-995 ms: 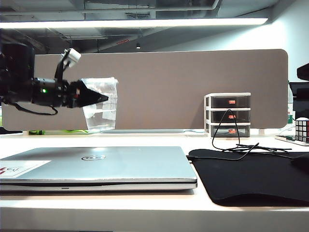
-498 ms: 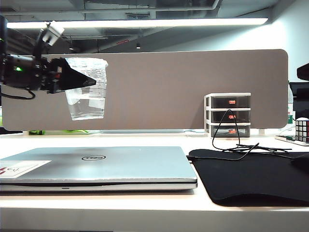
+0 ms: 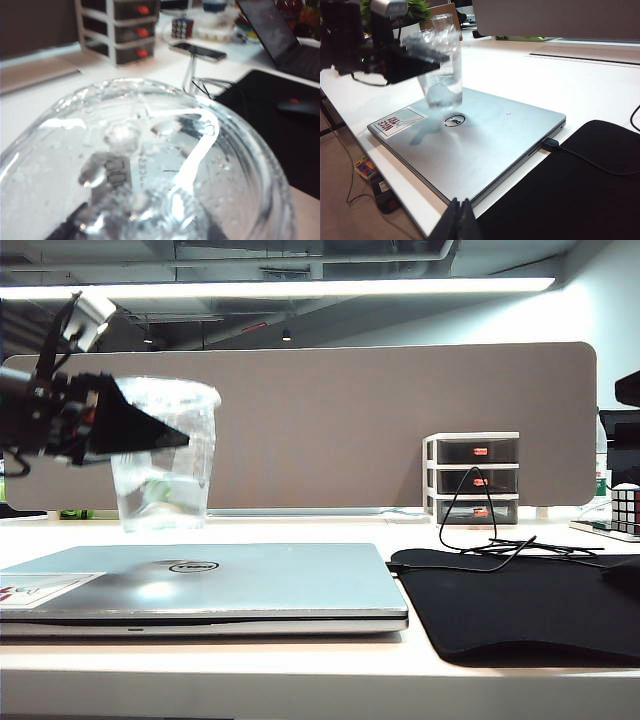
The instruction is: Pick up the coffee cup and place it over the laptop.
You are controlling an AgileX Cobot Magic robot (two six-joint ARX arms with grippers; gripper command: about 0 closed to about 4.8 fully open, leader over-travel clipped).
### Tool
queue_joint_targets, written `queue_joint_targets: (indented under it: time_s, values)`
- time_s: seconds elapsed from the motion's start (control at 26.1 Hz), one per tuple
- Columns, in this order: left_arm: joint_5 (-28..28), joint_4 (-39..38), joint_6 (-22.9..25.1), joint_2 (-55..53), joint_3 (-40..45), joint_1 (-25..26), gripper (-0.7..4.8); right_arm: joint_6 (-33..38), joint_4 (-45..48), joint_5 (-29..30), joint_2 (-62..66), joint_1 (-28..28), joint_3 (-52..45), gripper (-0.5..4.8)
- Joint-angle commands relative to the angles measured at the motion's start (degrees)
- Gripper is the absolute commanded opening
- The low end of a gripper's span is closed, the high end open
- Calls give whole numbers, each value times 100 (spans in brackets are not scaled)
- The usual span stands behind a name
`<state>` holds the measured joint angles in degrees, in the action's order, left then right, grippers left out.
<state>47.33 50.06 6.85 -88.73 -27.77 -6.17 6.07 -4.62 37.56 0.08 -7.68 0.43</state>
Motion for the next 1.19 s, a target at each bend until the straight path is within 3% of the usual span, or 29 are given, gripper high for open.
queue_joint_targets:
  time_s: [0.04,0.57,1.0,1.19]
  values:
    - [-225,544,22,26,197,-105,243,-7,57,11,-9,-4,-26,-6]
    - [-715,608,142,-107,404,-317,246,-11,59,-7,-9,-2,-26,-6]
    - [-876,1082,216,-601,407,-551,248,-9,57,11,-11,-2,-26,-6]
    - [-872,1130,214,-601,407,-549,368,-9,57,11,-11,-2,-26,-6]
